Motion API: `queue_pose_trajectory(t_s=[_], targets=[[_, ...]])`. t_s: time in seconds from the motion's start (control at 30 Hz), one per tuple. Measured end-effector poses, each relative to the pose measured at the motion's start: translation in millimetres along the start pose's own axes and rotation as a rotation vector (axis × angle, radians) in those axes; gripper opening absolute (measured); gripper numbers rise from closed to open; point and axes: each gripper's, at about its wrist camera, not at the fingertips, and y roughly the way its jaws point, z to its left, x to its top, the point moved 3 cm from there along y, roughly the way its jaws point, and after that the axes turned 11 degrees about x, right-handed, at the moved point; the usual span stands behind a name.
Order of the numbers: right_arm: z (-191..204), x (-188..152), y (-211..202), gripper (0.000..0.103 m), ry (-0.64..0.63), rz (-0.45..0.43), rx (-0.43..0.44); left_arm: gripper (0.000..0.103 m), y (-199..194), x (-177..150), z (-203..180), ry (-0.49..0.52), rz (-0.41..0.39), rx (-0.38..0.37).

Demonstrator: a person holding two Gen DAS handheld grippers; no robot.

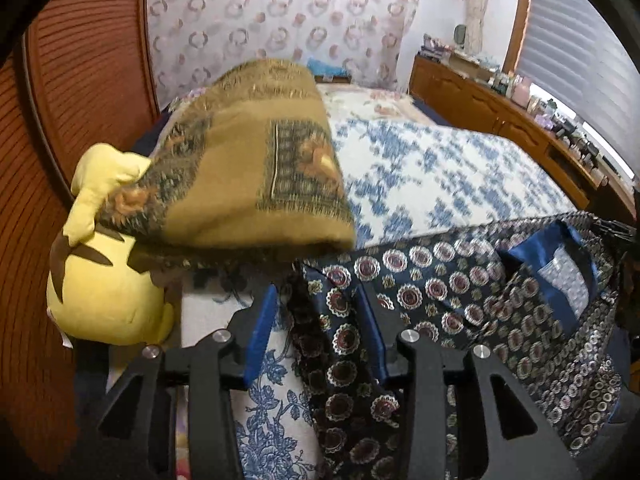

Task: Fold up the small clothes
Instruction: 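Lower the folded hem onto the garment and open both tools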

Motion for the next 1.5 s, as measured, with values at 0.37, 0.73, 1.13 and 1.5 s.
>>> queue_pose_trajectory(t_s=[0.37,0.73,1.13,1.5], targets=[[-5.4,-13.6,12.5,0.052,0.028,0.055,0.015,0.04,18.1,-16.2,-8.1,0.021,0.052,0.013],[11.9,-13.1,16.4,0.036,-0.043,0.068,0.089,0.031,18.7,-13.1,-21.3,0.076,0.055,-0.004],[31.4,-1.3,-20.4,0.002,-0.048,-0.106,0.145,0.0,-37.7,-2.5,-34.2,0.038,-0.124,-0.072],[70.0,80.3,-106.5,0.002,-0.214,-0.317,0.09,0.0,-109.2,90.2,-34.6,-0.028,-0.389,-0.085]])
